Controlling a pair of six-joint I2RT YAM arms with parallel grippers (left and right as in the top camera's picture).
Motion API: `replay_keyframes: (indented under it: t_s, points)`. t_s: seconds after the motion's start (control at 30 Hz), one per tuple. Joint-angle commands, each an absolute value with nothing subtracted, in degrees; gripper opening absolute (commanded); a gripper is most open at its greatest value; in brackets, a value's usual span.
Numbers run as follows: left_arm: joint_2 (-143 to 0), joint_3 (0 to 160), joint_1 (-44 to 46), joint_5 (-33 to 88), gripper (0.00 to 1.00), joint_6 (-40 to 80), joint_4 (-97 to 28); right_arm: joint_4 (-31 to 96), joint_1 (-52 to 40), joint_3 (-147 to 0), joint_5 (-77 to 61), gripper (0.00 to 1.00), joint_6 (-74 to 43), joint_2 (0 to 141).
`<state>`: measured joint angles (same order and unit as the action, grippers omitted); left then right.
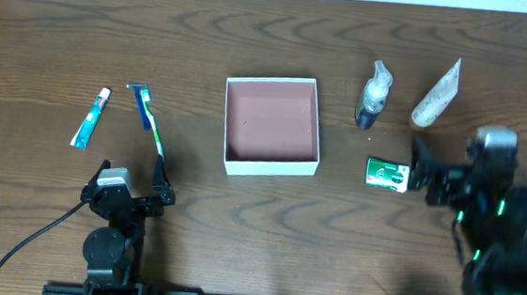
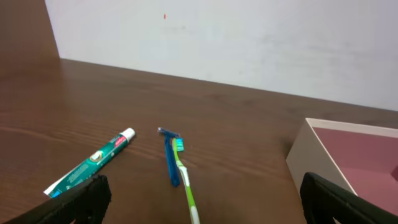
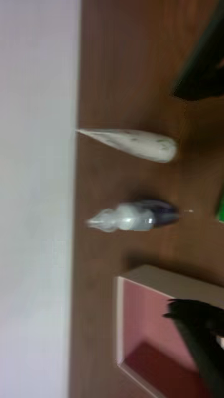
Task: Pack container
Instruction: 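Move the right gripper to the white Pantene tube and grasp it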
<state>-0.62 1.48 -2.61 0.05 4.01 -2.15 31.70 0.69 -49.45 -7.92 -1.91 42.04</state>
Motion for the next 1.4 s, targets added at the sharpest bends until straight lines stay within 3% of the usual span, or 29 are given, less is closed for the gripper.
replay_keyframes:
  t_s: [0.0,0.17,0.3,0.53,0.77,1.1,1.37]
  points:
    - [-0.3,0.2,-2.7,-0.4,0.98,3.0,-4.2,38.8,1.1,-62.2,-8.5,0.99,2.3,53.8]
    - [-0.3,0.2,-2.7,-0.4,0.98,3.0,-4.2,51.6,1.1,-79.6,-8.6,0.99,7.0,71.6]
    - [-0.3,0.2,-2.7,-0.4,0.98,3.0,-4.2,53.3,1.1,-84.1,-10.8,0.99,6.1,79.6]
    - [-0.3,0.2,-2.7,-0.4,0.98,3.0,-4.2,52.1,2.0,-84.1,-10.7,0.99,6.1,84.5]
    - [-0.3,0.2,-2.7,-0.4,0.98,3.0,-4.2,48.6,8.6,-85.7,-8.2,0.99,-4.2,84.8]
    - [-0.3,0.2,-2.7,-0.4,0.98,3.0,-4.2,58.5,14.1,-98.3,-12.3,0.98,-4.4,96.2]
    - [-0.3,0.2,-2.7,-0.4,0.98,3.0,-4.2,58.8,12.9,-100.2,-14.9,0.88,-3.6,103.1]
